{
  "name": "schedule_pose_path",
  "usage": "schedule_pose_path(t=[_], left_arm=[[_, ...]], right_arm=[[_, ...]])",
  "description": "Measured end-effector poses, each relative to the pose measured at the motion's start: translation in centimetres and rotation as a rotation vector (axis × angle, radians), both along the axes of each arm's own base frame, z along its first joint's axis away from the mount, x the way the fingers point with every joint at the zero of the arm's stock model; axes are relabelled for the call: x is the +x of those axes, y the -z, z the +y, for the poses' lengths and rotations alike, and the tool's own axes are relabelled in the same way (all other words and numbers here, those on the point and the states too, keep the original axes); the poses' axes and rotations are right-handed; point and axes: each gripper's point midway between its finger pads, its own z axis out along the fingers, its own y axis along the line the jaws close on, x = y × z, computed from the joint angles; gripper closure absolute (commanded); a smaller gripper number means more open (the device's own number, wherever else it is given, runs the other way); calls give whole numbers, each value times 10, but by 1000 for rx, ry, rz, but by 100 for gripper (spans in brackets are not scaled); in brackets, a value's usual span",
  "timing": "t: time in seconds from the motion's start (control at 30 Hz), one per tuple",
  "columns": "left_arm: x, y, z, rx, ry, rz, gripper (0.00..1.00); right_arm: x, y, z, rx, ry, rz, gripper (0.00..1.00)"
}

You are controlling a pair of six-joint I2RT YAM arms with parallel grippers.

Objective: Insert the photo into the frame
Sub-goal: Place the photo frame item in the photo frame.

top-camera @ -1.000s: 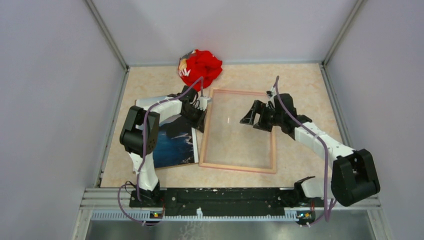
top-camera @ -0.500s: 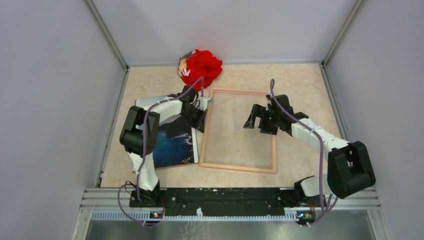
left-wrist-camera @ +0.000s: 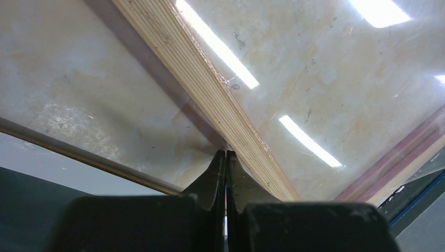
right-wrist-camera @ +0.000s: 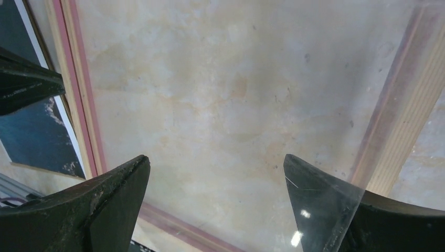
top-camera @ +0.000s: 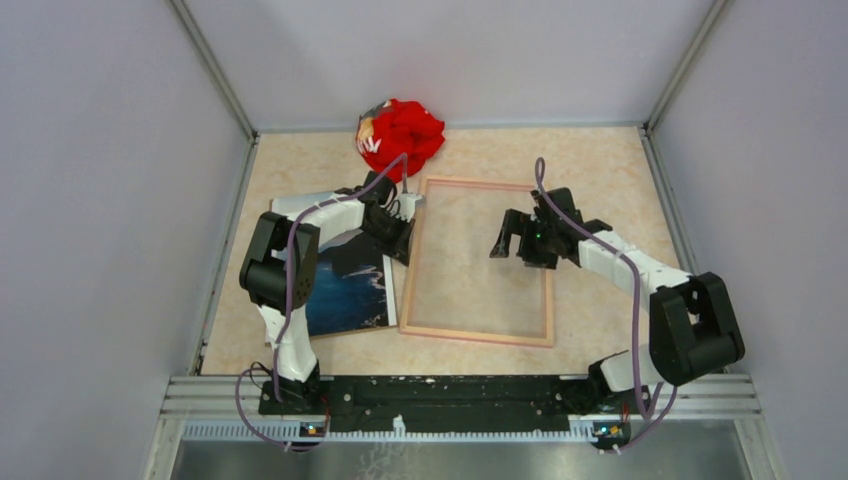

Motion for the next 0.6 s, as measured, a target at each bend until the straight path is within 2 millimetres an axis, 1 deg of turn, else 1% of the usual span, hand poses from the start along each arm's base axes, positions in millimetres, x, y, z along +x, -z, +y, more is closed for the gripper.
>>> schedule_pose_path(t=[0.1, 0.17, 0.33, 0.6], left_arm=[[0, 0, -1, -3, 1, 2, 100], [0, 0, -1, -5, 2, 2, 100], [-1, -1, -1, -8, 4, 3, 100], [-1, -1, -2, -11, 5, 4, 100]], right_arm=[[6, -3, -1, -16, 5, -12, 1], [8, -2, -3, -34, 8, -8, 1], [6, 6, -10, -76, 16, 12, 1], [5, 9, -18, -119, 23, 15, 1]])
